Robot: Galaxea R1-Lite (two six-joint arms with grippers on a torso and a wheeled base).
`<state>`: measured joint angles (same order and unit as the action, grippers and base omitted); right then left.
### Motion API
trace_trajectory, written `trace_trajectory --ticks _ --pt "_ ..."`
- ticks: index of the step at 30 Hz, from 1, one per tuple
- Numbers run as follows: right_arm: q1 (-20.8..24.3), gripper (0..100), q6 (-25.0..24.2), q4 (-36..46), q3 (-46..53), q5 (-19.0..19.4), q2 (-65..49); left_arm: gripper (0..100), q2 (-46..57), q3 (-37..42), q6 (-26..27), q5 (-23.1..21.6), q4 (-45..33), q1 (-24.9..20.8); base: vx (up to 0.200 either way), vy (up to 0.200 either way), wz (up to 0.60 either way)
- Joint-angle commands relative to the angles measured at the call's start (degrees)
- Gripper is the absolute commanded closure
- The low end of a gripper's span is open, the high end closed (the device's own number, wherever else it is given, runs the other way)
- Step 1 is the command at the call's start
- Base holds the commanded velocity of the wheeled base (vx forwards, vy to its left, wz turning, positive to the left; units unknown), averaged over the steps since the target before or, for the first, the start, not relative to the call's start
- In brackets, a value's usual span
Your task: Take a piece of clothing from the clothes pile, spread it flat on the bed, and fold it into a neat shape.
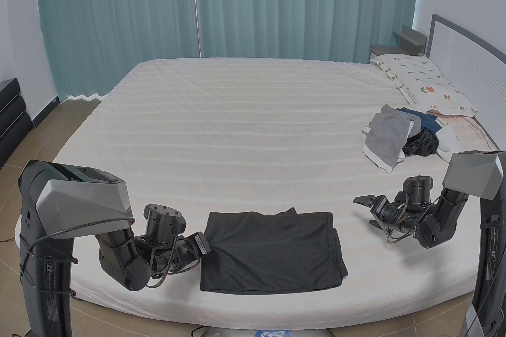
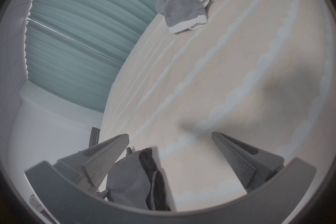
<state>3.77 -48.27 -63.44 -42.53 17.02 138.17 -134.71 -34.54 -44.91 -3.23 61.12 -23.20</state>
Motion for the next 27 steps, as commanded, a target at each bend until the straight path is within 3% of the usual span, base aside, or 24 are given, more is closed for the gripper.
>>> trace_trajectory --ticks 1,25,27 --pt "0.0 0 0.0 0.0 0.0 0.0 0.0 100 0.1 0.0 0.0 0.0 0.0 0.4 0.000 0.200 0.00" --pt "0.0 0 0.1 0.0 0.1 0.0 0.1 100 0.1 0.4 0.1 0.0 0.0 1.0 0.000 0.200 0.00" --pt "0.0 0 0.2 0.0 0.2 0.0 0.1 100 0.1 0.5 0.1 0.0 0.0 0.9 0.000 0.000 0.00"
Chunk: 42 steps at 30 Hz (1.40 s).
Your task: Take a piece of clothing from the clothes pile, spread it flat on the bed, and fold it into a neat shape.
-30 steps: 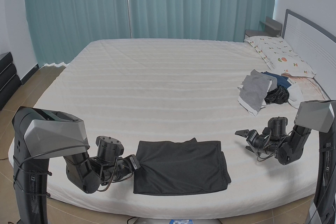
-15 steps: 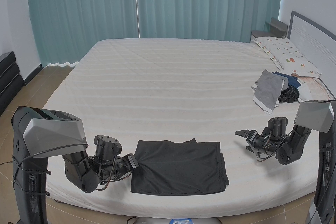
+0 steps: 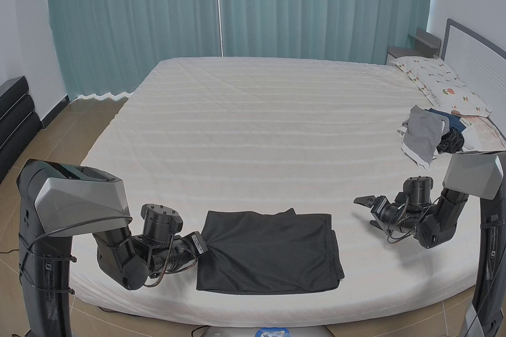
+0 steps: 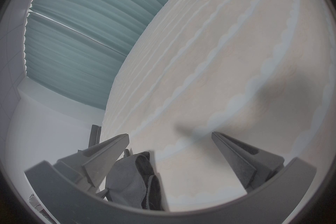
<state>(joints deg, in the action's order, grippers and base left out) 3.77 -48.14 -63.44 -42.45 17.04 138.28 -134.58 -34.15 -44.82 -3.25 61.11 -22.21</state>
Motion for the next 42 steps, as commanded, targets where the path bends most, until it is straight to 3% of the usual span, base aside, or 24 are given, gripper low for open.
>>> trace_trajectory --ticks 1,14,15,22,27,35,42 --pt "0.0 0 0.1 0.0 0.1 0.0 0.0 100 -0.1 0.3 0.0 0.0 0.0 -0.1 0.000 0.000 0.00" --pt "0.0 0 0.1 0.0 0.1 0.0 0.0 100 0.4 2.2 0.3 -0.2 0.8 -0.6 0.000 0.000 0.00" --pt "0.0 0 0.1 0.0 0.1 0.0 -0.1 0 0.5 2.2 0.2 -0.2 0.8 -0.6 0.000 0.000 0.00" --pt "0.0 0 0.0 -0.1 0.3 0.1 -0.2 0 1.8 3.3 -0.5 -0.3 0.8 0.4 0.000 0.000 0.00" --pt "0.0 0 0.0 -0.1 0.3 0.0 -0.2 0 6.4 5.4 -4.1 -1.2 0.8 3.2 0.000 0.000 0.00" --pt "-0.4 0 0.2 -0.3 -1.1 -0.3 -0.6 0 13.4 6.5 -4.0 -1.1 0.6 5.6 0.000 0.000 0.00" --pt "-0.9 0 6.2 -1.4 0.1 -6.2 -8.3 0 25.6 11.6 4.7 1.1 0.6 9.8 0.000 0.000 0.00"
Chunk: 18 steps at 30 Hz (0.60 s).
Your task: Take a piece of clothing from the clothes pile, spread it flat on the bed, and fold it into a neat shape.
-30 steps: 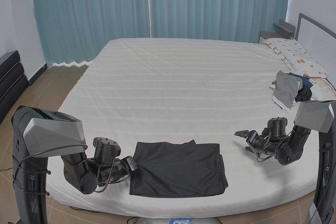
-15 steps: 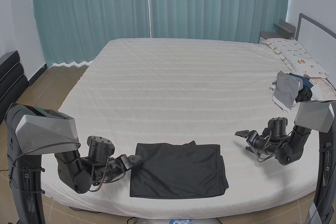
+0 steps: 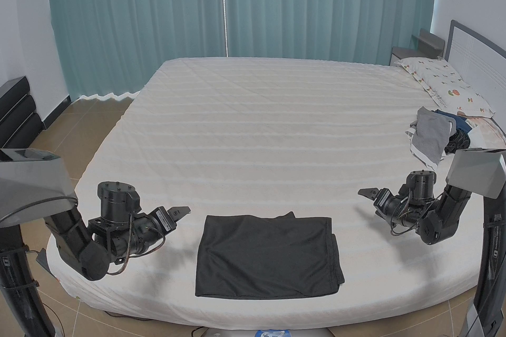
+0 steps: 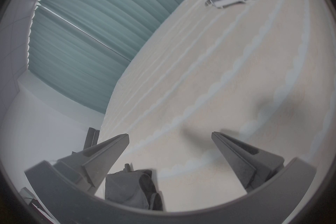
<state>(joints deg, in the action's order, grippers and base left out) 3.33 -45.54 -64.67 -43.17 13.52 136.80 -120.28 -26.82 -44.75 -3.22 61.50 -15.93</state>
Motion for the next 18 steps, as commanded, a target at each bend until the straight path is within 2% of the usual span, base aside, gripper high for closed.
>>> trace_trajectory --ticks 1,3,8,12,18 --pt "-0.4 0 4.5 -0.1 1.5 -3.1 -8.7 0 13.4 5.0 4.8 1.1 0.2 3.9 0.000 0.000 0.00" --pt "-0.3 0 5.7 -0.1 3.0 -3.2 -11.8 0 16.3 5.8 5.2 1.5 0.1 4.4 0.000 0.000 0.00" --pt "0.5 0 13.9 -0.7 12.5 -3.9 -25.4 0 28.9 8.0 7.0 3.9 -0.7 6.7 0.000 0.000 0.00" --pt "0.4 0 20.2 -2.0 21.8 -3.9 -40.9 0 41.4 13.4 14.1 4.4 -1.6 8.6 0.000 0.000 0.00" --pt "-0.1 0 25.6 -1.4 30.7 -3.4 -59.1 0 56.0 19.8 20.8 4.4 -1.9 10.9 0.000 0.000 0.00"
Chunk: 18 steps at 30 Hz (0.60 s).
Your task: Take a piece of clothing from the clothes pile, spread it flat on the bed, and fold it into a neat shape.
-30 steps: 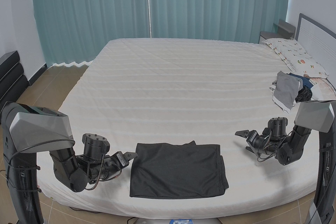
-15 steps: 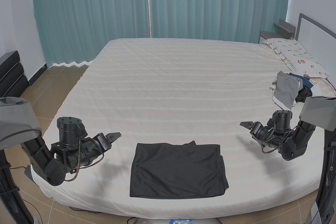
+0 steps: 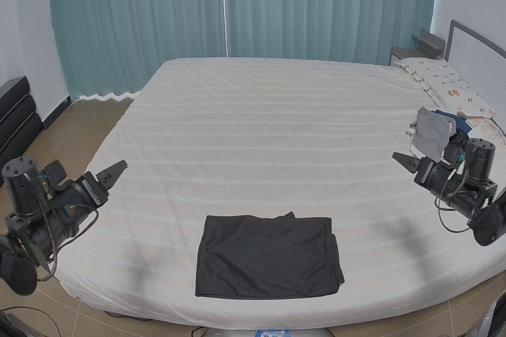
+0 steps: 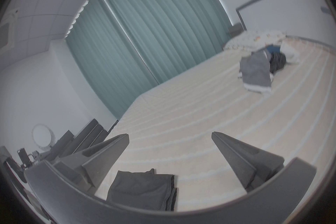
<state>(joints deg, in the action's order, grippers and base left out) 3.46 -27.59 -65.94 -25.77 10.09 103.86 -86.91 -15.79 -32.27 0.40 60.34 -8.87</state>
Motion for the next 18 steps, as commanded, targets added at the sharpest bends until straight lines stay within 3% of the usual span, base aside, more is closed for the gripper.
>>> trace_trajectory --ticks 1,4,9,18 --pt "-0.2 0 8.9 -0.2 14.9 0.0 -28.6 0 24.7 9.5 9.9 0.8 -1.2 4.9 0.000 0.000 0.00" --pt "-0.6 0 14.0 -0.2 19.4 0.0 -35.3 0 30.7 11.7 14.3 0.7 -4.2 7.3 0.000 0.000 0.00" --pt "-1.5 0 20.1 0.5 23.0 1.1 -45.7 0 42.4 13.1 16.4 0.8 -12.2 7.6 0.000 0.000 0.00" --pt "-2.4 0 25.1 28.9 25.3 1.5 -72.8 0 75.9 8.7 28.8 0.6 -47.9 7.6 0.000 0.000 0.00"
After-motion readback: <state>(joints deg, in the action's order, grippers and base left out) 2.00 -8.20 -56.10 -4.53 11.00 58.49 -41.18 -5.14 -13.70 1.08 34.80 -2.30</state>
